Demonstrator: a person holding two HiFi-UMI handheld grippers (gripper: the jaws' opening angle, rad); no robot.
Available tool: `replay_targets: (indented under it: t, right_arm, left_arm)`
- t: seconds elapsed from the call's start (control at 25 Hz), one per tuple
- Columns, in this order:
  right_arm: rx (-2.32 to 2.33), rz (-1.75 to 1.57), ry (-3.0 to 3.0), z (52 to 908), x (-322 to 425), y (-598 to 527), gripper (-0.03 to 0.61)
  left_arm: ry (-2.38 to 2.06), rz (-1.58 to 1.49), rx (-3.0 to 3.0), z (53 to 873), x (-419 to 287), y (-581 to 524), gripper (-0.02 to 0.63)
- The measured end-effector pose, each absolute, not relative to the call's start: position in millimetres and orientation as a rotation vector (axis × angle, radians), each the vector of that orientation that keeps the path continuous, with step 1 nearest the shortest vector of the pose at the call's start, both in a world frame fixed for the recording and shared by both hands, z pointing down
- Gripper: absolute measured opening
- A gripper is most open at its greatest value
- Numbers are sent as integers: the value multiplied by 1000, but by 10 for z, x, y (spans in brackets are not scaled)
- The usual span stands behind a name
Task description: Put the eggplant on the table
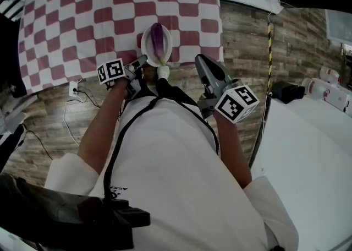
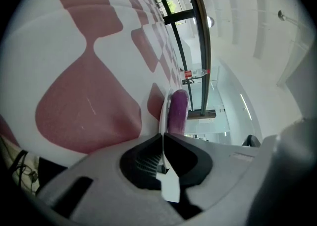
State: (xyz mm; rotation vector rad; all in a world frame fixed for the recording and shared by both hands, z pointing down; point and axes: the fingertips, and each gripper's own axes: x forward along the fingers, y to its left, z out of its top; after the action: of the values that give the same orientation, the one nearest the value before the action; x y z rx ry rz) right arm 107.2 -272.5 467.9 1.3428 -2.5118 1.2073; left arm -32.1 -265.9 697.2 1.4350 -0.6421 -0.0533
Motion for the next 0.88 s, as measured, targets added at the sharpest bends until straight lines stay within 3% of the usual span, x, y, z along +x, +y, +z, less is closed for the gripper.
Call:
replay_targets:
  t: [0.72,0.88]
  right_arm:
    - [1397,1175,-2553,4514,1056,-2624,8]
    - [1416,1164,-2565,4464,1065,-2616,8]
  left_arm:
    - [-776,158,1333,7085,-325,-2648,43]
    - [-756,172,1351,7039,-289,-2655,93]
